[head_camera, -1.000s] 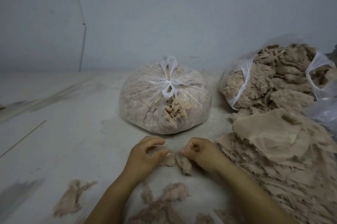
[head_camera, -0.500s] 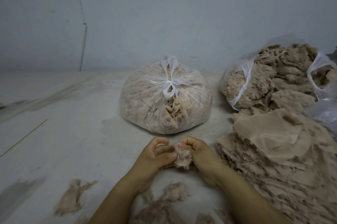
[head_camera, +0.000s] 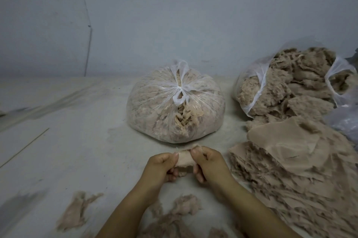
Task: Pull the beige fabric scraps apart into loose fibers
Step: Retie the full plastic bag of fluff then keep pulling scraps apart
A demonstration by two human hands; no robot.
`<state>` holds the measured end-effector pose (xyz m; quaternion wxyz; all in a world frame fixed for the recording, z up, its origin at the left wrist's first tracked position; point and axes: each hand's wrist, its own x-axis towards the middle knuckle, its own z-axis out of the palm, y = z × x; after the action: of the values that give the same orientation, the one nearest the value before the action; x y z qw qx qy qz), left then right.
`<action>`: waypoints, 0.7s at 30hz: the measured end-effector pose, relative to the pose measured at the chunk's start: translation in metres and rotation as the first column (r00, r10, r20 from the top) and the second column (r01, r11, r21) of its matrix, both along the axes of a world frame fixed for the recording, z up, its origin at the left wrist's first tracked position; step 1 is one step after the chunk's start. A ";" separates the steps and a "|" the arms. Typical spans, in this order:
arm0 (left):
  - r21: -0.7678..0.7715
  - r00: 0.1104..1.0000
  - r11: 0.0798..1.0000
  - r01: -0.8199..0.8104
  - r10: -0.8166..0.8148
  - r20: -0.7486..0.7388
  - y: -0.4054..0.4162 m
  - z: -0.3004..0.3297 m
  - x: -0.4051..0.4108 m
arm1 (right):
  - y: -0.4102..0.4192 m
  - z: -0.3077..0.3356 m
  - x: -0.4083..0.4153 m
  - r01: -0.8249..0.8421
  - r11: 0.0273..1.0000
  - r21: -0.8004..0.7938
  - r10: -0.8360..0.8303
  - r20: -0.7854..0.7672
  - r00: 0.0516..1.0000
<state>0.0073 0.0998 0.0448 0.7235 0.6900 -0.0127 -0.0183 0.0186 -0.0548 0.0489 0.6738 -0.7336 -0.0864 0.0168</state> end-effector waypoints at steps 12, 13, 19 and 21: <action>0.057 0.994 0.996 -0.064 0.059 0.090 -0.002 0.001 -0.002 | 0.001 0.003 -0.005 -0.169 0.985 -0.030 0.165 -0.090 0.982; 0.050 0.995 0.996 -0.074 0.070 0.073 -0.002 0.001 -0.002 | 0.002 0.004 -0.004 -0.164 0.986 -0.028 0.160 -0.095 0.983; 0.350 0.939 0.881 -0.319 0.245 0.241 0.005 -0.003 0.003 | 0.001 0.000 -0.003 -0.080 0.990 -0.119 0.064 -0.132 0.989; 0.456 0.918 0.806 -0.377 0.260 0.299 0.012 -0.005 0.003 | -0.001 0.000 -0.003 -0.053 0.985 -0.167 0.030 -0.137 0.990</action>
<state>0.0103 0.1117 0.0398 0.5038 0.8447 0.0284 0.1786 0.0157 -0.0557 0.0486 0.6124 -0.7838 -0.0543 0.0873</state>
